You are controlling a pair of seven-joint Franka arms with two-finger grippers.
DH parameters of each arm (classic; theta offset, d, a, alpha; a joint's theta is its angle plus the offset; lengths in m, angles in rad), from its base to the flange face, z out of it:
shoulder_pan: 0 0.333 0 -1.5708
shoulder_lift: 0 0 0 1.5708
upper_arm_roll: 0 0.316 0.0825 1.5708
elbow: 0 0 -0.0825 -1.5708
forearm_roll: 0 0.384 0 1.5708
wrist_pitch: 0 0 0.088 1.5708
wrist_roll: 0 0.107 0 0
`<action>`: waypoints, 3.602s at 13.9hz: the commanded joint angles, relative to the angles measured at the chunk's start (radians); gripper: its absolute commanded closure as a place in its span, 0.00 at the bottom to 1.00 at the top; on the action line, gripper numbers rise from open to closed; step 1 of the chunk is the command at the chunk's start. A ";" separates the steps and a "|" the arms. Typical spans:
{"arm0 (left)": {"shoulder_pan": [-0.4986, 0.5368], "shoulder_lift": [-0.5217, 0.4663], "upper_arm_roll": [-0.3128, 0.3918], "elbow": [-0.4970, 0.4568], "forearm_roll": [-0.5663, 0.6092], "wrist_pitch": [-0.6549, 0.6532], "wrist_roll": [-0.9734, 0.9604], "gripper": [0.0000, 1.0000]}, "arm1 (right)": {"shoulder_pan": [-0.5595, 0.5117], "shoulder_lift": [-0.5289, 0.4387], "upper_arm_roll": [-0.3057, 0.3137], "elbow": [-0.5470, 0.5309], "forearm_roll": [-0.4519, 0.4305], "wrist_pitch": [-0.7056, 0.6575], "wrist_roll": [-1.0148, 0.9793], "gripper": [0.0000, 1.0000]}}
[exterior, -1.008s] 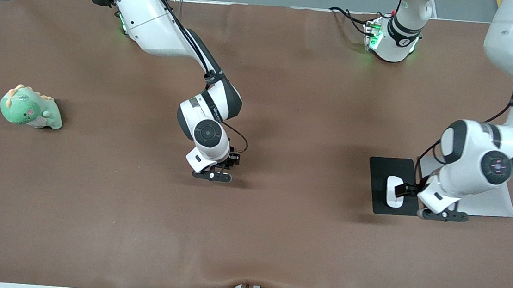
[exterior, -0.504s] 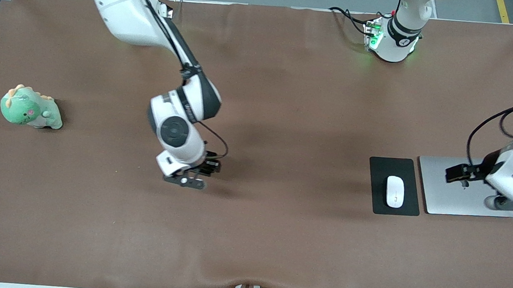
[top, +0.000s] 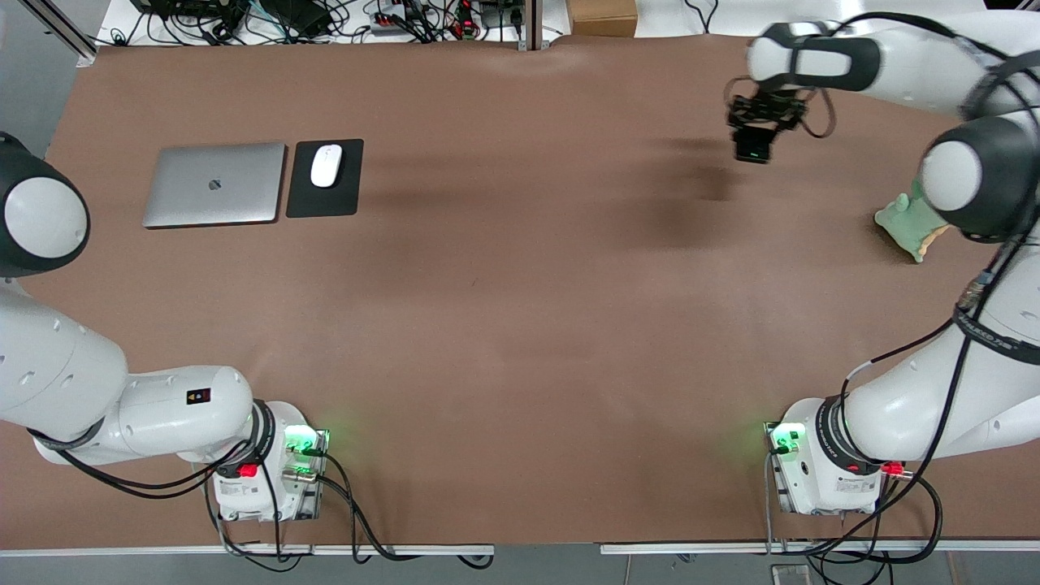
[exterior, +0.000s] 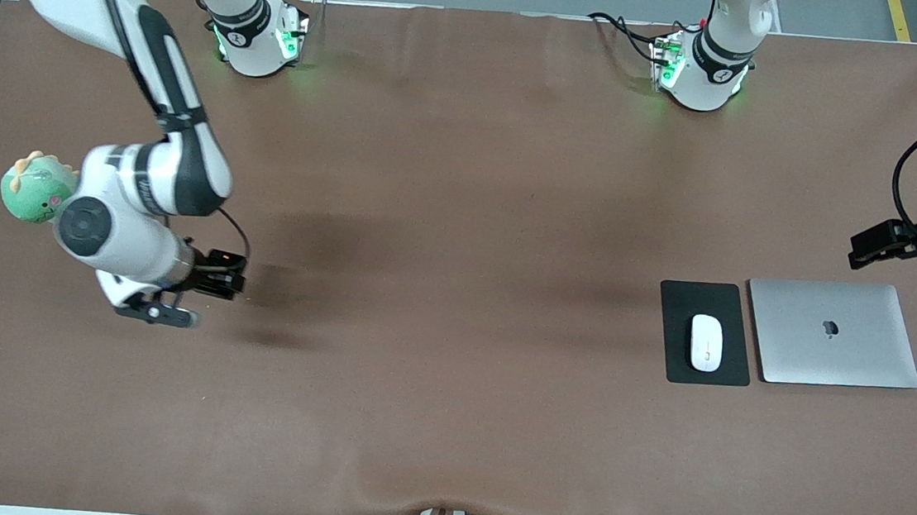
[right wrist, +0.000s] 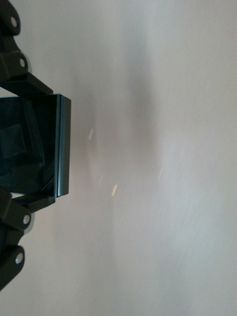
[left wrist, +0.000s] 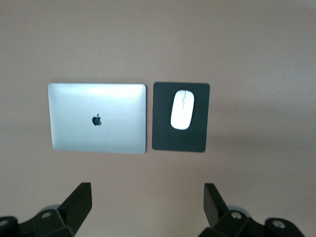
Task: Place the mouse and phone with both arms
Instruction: 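Carry the black phone with the right gripper toward the green plush, then set the phone beside the plush and raise the right gripper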
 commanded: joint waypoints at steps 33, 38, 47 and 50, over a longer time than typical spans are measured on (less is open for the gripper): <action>-0.002 -0.022 -0.003 -0.005 -0.033 -0.041 0.001 0.00 | -0.227 0.002 0.033 0.249 -0.140 -0.354 -0.286 0.00; -0.003 -0.021 -0.003 -0.005 -0.031 -0.041 -0.001 0.00 | -0.174 -0.166 0.034 0.334 -0.073 -0.505 -0.209 0.00; -0.003 -0.018 -0.012 -0.004 -0.031 -0.041 -0.003 0.00 | -0.100 -0.414 0.025 0.297 -0.030 -0.659 -0.046 0.00; -0.003 -0.021 -0.012 -0.004 -0.031 -0.041 -0.003 0.00 | -0.100 -0.437 0.027 0.297 -0.015 -0.682 -0.046 0.00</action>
